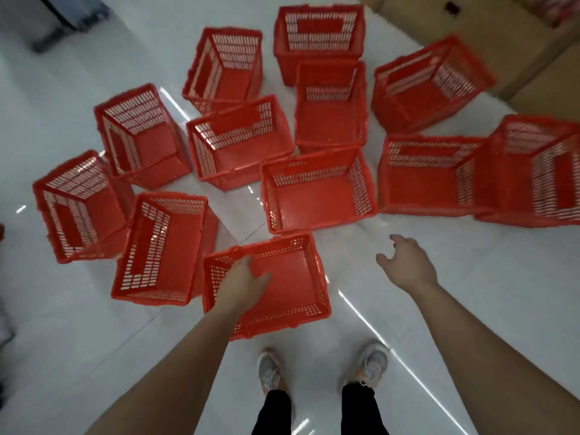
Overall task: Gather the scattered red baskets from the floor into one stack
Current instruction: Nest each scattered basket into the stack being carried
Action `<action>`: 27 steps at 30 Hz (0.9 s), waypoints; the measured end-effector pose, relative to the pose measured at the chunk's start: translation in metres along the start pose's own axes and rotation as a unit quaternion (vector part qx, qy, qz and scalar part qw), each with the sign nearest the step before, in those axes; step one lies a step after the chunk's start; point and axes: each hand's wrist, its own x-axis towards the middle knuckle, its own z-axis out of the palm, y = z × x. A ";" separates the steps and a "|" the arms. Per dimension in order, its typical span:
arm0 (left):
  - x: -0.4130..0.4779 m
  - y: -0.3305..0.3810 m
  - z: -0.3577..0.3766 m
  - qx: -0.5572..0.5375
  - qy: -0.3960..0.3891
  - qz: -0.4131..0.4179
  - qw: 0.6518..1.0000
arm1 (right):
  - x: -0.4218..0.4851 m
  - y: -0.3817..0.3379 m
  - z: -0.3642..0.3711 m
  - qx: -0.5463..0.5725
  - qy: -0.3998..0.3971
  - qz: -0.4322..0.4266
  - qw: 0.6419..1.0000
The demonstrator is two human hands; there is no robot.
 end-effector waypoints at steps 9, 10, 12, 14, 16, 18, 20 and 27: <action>-0.069 0.295 0.008 0.021 -0.019 0.145 0.989 | -0.076 0.151 -0.228 0.078 0.099 0.073 0.989; -0.073 0.316 0.018 0.031 -0.019 0.139 0.990 | -0.078 0.172 -0.243 0.078 0.097 0.089 0.988; -0.078 0.353 0.038 0.051 -0.027 0.143 0.988 | -0.077 0.210 -0.270 0.076 0.095 0.120 0.985; -0.078 0.390 0.055 0.069 -0.036 0.166 0.983 | -0.069 0.245 -0.294 0.075 0.096 0.148 0.981; -0.073 0.429 0.070 0.079 -0.049 0.189 0.978 | -0.055 0.273 -0.313 0.078 0.099 0.169 0.977; -0.063 0.465 0.084 0.075 -0.058 0.211 0.973 | -0.034 0.294 -0.330 0.082 0.099 0.181 0.975; -0.044 0.496 0.098 0.067 -0.065 0.222 0.971 | -0.008 0.310 -0.342 0.084 0.096 0.189 0.974; 0.069 0.549 0.148 0.054 -0.051 0.155 0.985 | 0.125 0.337 -0.367 0.088 0.072 0.177 0.978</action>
